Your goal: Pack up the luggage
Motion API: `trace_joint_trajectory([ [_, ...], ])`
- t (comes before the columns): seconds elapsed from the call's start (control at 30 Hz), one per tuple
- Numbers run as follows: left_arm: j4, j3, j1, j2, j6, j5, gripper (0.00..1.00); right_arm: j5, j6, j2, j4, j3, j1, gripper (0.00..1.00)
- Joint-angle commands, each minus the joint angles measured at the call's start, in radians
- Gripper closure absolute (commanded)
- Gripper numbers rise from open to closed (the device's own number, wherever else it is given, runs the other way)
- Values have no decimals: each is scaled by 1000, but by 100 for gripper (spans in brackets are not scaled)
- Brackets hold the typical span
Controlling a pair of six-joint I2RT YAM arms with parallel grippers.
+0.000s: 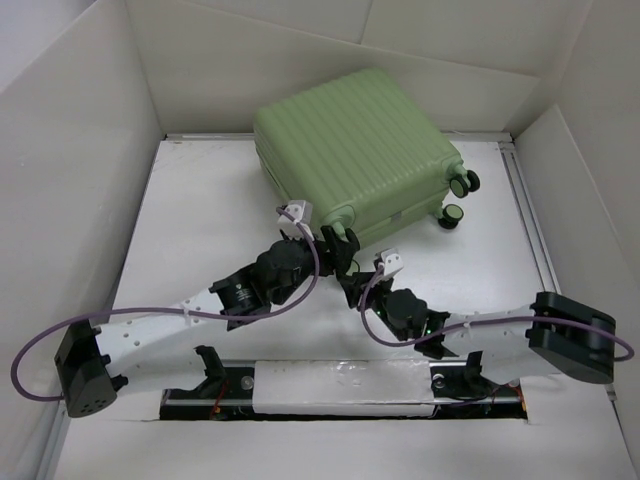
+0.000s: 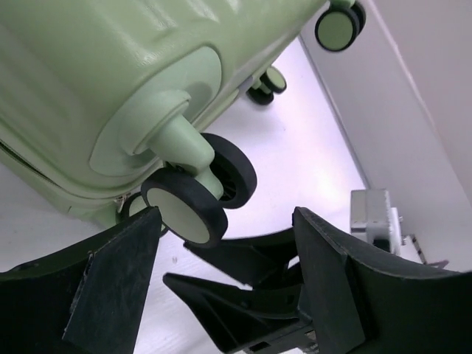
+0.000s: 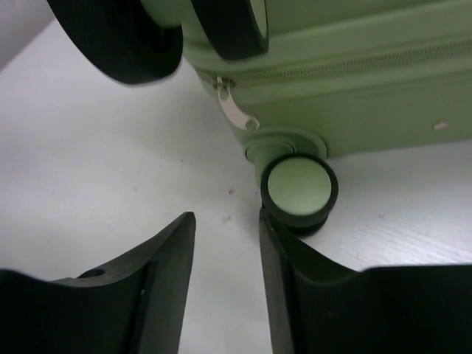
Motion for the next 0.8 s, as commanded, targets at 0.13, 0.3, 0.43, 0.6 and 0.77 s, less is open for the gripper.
trace_joint_trajectory([
  [0.13,-129,113,2,46,-7,60,38,102,-134,123,398,55,10,51],
  [0.3,-165,146,17,57,-28,23,39,124,-220,212,472,116,10,53],
  [0.43,-186,177,130,87,-74,173,42,124,-232,295,521,170,10,55],
  [0.6,-76,119,233,75,-64,345,46,145,-252,373,553,213,10,55],
  [0.77,-74,143,242,107,-25,408,48,199,-232,425,613,222,10,57],
])
